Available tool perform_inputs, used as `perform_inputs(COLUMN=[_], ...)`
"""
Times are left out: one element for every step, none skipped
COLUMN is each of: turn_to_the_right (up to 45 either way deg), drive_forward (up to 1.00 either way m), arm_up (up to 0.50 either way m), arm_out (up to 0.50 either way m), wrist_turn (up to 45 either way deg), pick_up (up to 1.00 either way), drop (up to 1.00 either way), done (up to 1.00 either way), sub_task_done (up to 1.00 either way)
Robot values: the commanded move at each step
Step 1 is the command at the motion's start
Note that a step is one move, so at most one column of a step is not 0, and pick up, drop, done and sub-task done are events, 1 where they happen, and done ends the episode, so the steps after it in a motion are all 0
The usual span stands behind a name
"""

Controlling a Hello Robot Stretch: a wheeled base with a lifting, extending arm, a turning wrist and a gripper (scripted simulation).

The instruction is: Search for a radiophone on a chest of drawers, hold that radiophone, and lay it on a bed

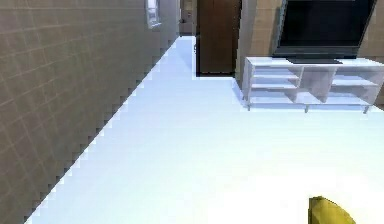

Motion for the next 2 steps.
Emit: perform_inputs(turn_to_the_right=[-45.0, -45.0], drive_forward=[0.0, 0.0], arm_up=[0.0, 0.0], arm_out=[0.0, 0.0], wrist_turn=[0.0, 0.0], pick_up=[0.0, 0.0], drop=[0.0, 0.0], done=[0.0, 0.0], sub_task_done=[0.0, 0.0])
